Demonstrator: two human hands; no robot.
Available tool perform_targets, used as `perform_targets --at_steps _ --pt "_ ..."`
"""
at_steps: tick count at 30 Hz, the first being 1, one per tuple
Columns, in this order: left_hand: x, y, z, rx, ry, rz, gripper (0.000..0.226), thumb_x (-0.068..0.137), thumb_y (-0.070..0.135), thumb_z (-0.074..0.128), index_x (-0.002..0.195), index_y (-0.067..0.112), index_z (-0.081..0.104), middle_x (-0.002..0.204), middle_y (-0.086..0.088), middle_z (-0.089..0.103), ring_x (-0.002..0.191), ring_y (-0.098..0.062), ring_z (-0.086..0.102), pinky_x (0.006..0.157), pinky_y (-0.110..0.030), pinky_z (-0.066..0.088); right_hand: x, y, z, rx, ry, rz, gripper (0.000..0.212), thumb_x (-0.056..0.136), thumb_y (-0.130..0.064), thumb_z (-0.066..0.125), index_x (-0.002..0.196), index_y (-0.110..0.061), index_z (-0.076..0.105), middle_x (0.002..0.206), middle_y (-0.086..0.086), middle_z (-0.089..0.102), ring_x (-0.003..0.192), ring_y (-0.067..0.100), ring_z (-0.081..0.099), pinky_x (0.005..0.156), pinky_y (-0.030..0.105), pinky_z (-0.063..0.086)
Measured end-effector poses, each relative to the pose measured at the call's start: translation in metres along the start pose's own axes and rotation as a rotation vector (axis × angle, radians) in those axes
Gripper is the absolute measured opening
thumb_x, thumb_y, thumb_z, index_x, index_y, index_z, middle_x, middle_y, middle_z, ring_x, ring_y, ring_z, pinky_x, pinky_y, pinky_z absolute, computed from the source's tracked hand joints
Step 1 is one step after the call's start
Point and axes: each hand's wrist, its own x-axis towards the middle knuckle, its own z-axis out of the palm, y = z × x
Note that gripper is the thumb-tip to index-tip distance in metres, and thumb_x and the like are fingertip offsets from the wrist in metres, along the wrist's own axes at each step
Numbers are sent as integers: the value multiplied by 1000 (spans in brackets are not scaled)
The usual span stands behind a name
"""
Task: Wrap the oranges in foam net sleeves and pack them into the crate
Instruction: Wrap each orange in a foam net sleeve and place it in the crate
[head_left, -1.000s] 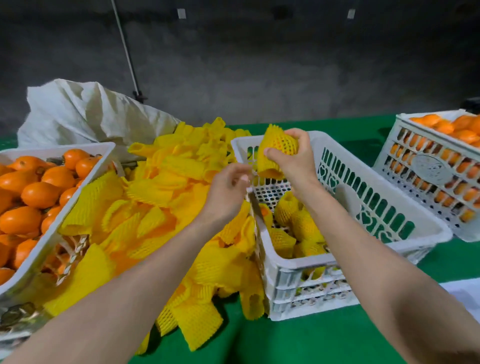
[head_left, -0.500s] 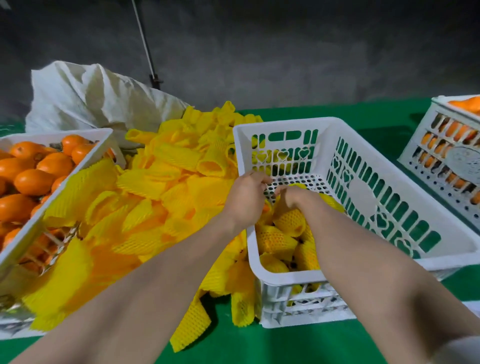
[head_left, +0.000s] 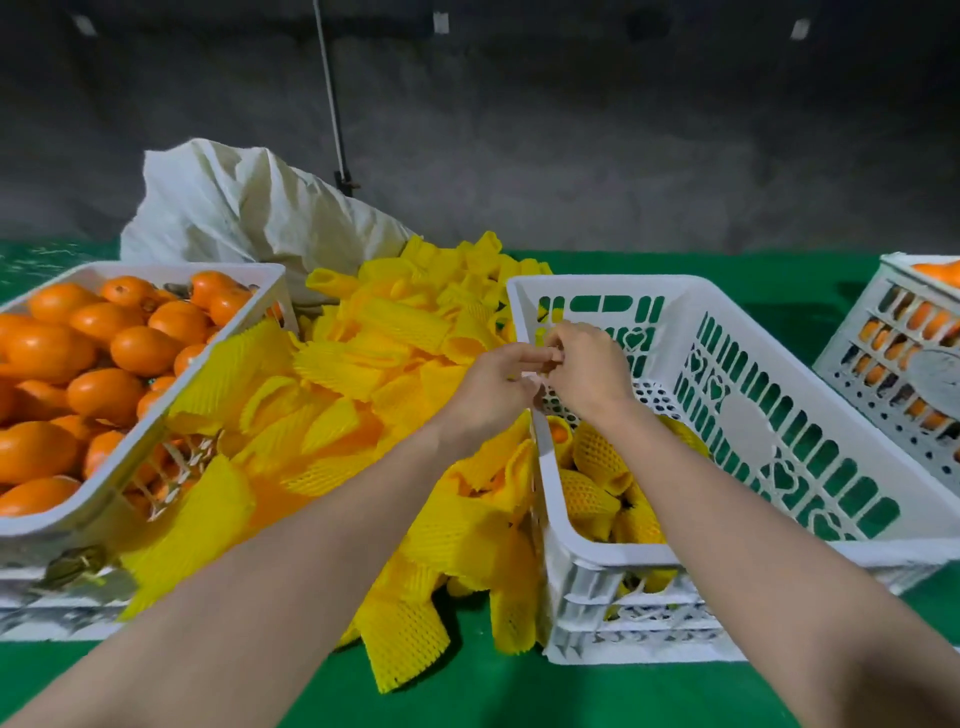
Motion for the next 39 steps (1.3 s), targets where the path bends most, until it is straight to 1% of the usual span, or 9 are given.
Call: perform_targets --at_steps 5,10,13,18,24,29,32,36,39 --pt "-29 16 -74 -243 -6 -56 14 95 15 54 101 21 64 95 -4 71 86 -21 68 85 -37 51 -16 -59 -10 331 268 -199 14 92 -14 56 99 -6 64 97 10 66 83 25 60 70 30 42" --pt "-70 -15 -168 -30 248 -105 18 97 11 53 111 7 64 85 0 70 73 -15 66 70 -29 51 -38 -131 8 365 41 -435 13 89 -20 60 99 -12 65 89 3 66 73 16 56 67 35 45" --pt "-90 -37 -223 125 443 -117 19 97 8 51 112 5 62 89 -2 68 74 -12 64 61 -21 50 -45 -168 28 279 -187 -504 23 91 -23 57 113 -18 60 108 3 63 90 23 59 77 39 47" --pt "-109 -62 -295 256 575 -66 18 97 4 51 105 15 62 98 -7 67 83 -9 64 65 -21 50 -43 -235 56 250 -319 -551 40 94 -20 51 133 -22 46 134 3 48 116 26 51 91 37 43" --pt "-113 -91 -357 503 705 -178 34 89 -1 57 123 3 59 126 -18 60 116 -32 56 89 -41 49 -45 -299 86 86 -470 -695 60 96 -2 39 149 -26 22 159 -2 8 145 17 10 113 36 26" --pt "-88 -102 -404 761 690 -410 69 79 15 73 137 0 38 136 -32 40 126 -47 35 103 -50 32 -49 -310 95 0 -577 -622 63 94 5 39 148 -26 26 159 -2 10 144 20 17 101 43 38" --pt "-72 -112 -417 763 582 -497 80 79 18 75 140 -3 28 136 -34 39 125 -49 36 101 -53 34 -53 -302 98 -16 -488 -607 66 92 4 43 148 -25 24 158 -1 11 145 19 9 114 42 20" --pt "-61 -127 -421 841 626 -477 72 78 20 76 130 -5 33 124 -36 47 116 -53 41 97 -56 34 -49 -284 101 59 -275 -317 59 92 -16 55 144 -25 29 156 2 15 142 23 14 113 42 20" --pt "-60 -127 -422 797 677 -445 70 76 18 78 127 -4 36 120 -36 49 114 -53 42 96 -54 33 -46 -281 106 68 -244 -134 77 83 -39 66 145 -32 22 155 1 12 142 24 12 111 45 21"
